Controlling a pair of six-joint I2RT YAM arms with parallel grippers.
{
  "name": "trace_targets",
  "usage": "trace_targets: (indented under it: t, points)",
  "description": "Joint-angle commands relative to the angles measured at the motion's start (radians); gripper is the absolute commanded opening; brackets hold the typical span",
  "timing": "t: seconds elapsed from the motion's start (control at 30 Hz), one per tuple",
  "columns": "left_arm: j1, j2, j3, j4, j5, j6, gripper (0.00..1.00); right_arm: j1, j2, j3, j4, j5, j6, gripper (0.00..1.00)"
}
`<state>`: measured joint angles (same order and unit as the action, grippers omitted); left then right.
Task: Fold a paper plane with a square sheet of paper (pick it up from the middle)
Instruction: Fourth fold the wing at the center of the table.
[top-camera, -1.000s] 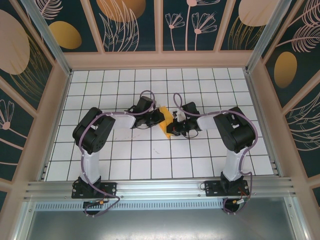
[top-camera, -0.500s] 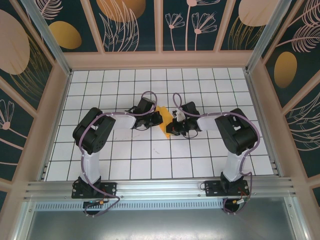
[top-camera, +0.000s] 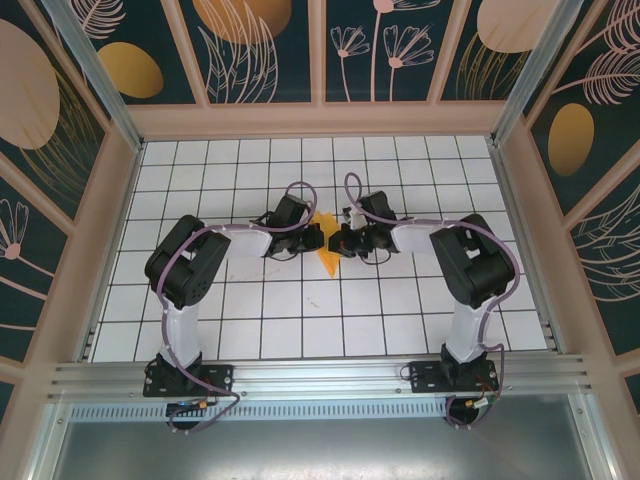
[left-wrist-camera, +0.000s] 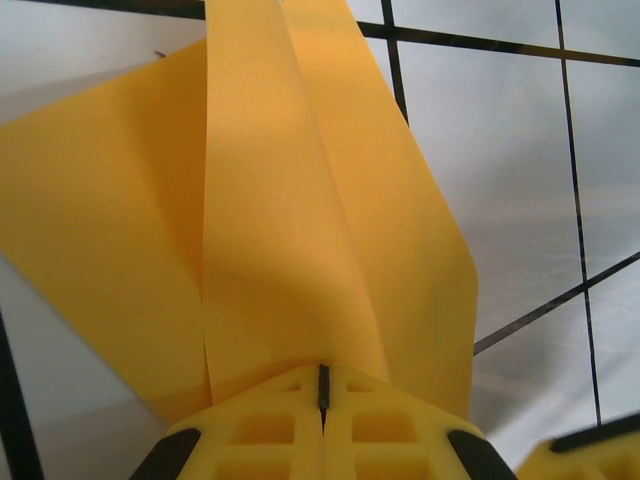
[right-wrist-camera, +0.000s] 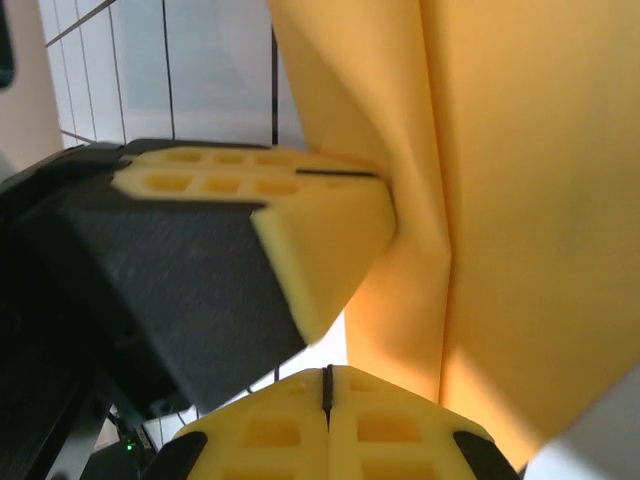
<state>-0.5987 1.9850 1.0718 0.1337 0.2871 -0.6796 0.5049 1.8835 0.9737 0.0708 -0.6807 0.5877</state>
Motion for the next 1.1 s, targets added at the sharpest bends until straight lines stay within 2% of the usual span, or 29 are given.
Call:
trace_targets:
  t: [0.0,0.13,0.47,0.83,1.07]
  points:
    - [0.004,-0.005,-0.001,-0.097,-0.051,0.033,0.08,0.003,0.051,0.05,-0.036,0.002,0.011,0.06]
    - [0.004,-0.006,0.005,-0.101,-0.061,0.028,0.08,0.026,0.076,0.027,-0.055,0.022,-0.004,0.05]
    - [0.005,-0.008,0.019,-0.123,-0.093,0.014,0.08,0.092,0.025,-0.058,-0.122,0.114,-0.016,0.05]
    - [0.005,-0.017,0.009,-0.098,-0.06,0.005,0.04,0.068,-0.116,-0.092,0.008,0.061,0.076,0.06]
    - [0.004,-0.023,0.017,-0.105,-0.066,0.032,0.0,0.078,-0.096,-0.138,0.105,0.012,0.138,0.03]
